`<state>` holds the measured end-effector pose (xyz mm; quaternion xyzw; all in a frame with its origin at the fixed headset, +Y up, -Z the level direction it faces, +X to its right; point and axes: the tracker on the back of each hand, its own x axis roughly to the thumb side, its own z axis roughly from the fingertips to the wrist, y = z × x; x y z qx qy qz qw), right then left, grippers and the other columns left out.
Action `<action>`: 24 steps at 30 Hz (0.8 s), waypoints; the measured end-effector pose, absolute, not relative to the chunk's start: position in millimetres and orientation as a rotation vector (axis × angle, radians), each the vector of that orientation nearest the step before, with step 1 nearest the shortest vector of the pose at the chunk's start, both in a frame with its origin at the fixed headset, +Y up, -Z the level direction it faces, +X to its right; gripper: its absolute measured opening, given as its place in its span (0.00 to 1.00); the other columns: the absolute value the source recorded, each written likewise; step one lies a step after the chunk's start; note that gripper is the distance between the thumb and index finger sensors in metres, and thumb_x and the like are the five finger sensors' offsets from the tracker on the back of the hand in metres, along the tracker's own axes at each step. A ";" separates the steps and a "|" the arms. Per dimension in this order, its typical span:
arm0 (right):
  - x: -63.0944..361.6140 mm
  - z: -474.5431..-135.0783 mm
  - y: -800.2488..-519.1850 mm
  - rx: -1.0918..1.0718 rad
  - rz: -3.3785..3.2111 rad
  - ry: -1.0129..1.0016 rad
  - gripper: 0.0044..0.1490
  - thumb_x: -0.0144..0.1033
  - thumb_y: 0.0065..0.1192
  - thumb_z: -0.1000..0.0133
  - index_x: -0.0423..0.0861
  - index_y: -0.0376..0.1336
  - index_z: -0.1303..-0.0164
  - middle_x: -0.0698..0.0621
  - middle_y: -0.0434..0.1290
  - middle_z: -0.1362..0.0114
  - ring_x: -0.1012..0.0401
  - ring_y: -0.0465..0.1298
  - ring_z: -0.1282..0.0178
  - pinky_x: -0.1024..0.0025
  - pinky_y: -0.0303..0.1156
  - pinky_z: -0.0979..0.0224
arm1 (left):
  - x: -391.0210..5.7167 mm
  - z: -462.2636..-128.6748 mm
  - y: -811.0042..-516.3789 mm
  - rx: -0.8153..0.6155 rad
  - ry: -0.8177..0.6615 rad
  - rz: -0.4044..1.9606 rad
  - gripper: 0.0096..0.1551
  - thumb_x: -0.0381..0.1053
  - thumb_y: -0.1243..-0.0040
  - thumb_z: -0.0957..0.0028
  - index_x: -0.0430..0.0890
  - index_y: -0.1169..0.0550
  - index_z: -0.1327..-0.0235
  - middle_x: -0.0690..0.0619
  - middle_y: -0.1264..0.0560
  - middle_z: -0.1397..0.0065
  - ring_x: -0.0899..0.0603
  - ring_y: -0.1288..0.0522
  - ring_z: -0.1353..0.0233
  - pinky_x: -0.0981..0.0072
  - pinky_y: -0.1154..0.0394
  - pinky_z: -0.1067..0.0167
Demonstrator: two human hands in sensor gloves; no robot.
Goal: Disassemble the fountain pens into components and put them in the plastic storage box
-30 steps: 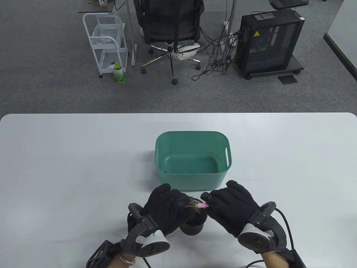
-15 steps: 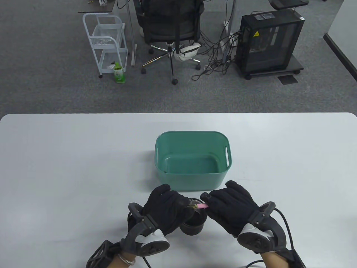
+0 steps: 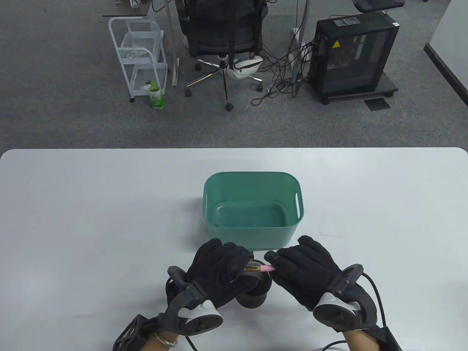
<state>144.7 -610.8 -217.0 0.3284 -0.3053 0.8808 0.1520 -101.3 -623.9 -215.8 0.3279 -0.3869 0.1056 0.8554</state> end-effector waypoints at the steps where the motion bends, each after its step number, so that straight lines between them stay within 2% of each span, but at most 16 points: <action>1: 144.8 -217.0 -610.8 0.942 2.528 -0.877 0.28 0.54 0.56 0.39 0.56 0.70 0.32 0.57 0.75 0.34 0.63 0.76 0.36 0.51 0.61 0.17 | -101.1 -215.5 -623.8 0.692 -0.814 0.221 0.33 0.65 0.47 0.33 0.43 0.32 0.27 0.50 0.21 0.30 0.42 0.23 0.30 0.43 0.39 0.21; 8: 145.2 -217.0 -610.8 0.944 2.530 -0.875 0.28 0.54 0.56 0.39 0.56 0.70 0.32 0.57 0.75 0.34 0.63 0.76 0.36 0.51 0.61 0.17 | -100.6 -214.9 -623.7 0.705 -0.810 0.212 0.26 0.61 0.44 0.32 0.45 0.29 0.33 0.53 0.19 0.34 0.44 0.22 0.32 0.44 0.38 0.21; 12: 144.9 -217.1 -611.0 0.946 2.531 -0.874 0.28 0.54 0.56 0.39 0.56 0.70 0.32 0.57 0.75 0.34 0.63 0.76 0.36 0.51 0.61 0.17 | -100.4 -214.8 -623.8 0.703 -0.811 0.211 0.25 0.61 0.44 0.32 0.45 0.28 0.34 0.53 0.19 0.35 0.44 0.21 0.33 0.44 0.38 0.22; 24: 144.6 -216.9 -610.9 0.949 2.527 -0.873 0.28 0.54 0.56 0.39 0.57 0.70 0.32 0.57 0.75 0.34 0.63 0.76 0.36 0.51 0.61 0.17 | -100.5 -216.1 -624.2 0.694 -0.816 0.228 0.26 0.62 0.55 0.30 0.43 0.22 0.41 0.53 0.14 0.43 0.45 0.17 0.40 0.45 0.35 0.24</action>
